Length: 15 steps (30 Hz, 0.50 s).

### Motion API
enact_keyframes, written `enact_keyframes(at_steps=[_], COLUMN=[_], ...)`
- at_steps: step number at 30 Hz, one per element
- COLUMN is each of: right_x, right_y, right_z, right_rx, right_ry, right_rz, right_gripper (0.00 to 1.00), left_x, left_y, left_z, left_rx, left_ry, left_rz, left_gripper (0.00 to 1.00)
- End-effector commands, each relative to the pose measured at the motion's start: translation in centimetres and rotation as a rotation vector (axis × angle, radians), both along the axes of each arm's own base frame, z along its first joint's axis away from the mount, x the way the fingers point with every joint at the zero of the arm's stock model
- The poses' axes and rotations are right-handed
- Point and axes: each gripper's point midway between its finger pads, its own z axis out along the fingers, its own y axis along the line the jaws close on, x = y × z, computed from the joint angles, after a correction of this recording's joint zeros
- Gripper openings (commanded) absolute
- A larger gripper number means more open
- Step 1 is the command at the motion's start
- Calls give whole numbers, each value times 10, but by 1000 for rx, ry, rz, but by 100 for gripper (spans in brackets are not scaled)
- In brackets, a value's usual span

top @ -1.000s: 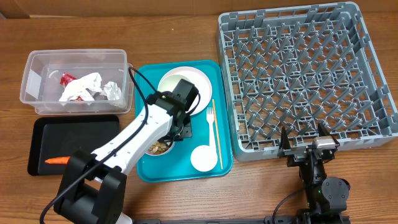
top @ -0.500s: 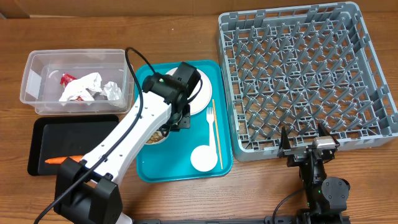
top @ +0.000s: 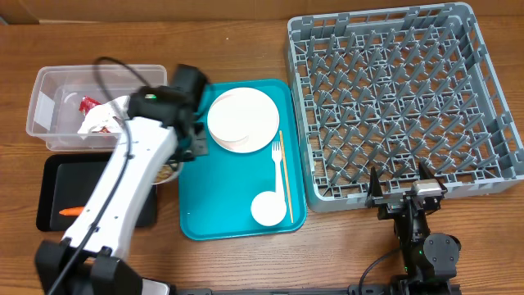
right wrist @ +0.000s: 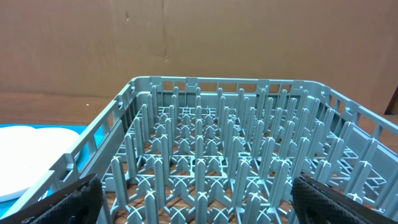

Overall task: Sort waste into correct bins and load items into the dishwasher
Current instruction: 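Carry the pink bowl left over the black tray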

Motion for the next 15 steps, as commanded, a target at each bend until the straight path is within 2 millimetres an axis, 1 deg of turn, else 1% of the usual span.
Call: enact_keyframes(at_steps=[1, 3, 7, 11, 15], right_x=[0, 0, 0, 0, 0], right_y=[-1, -1, -1, -1, -1], right_z=[-2, -2, -2, -2, -2], right_rx=[-1, -1, -1, -1, -1], right_ry=[-5, -5, -5, -5, -5], right_rz=[-2, -2, -2, -2, -2], right_gripper=[100, 100, 100, 100, 100], left_x=[5, 5, 5, 6, 4], left_y=[34, 57, 80, 94, 102], left_z=[24, 26, 25, 21, 20], left_rx=[23, 20, -21, -58, -63], left_ry=[-75, -82, -84, -93, -94], left_rz=[51, 114, 170, 220, 251], left_gripper=[4, 4, 4, 4, 4])
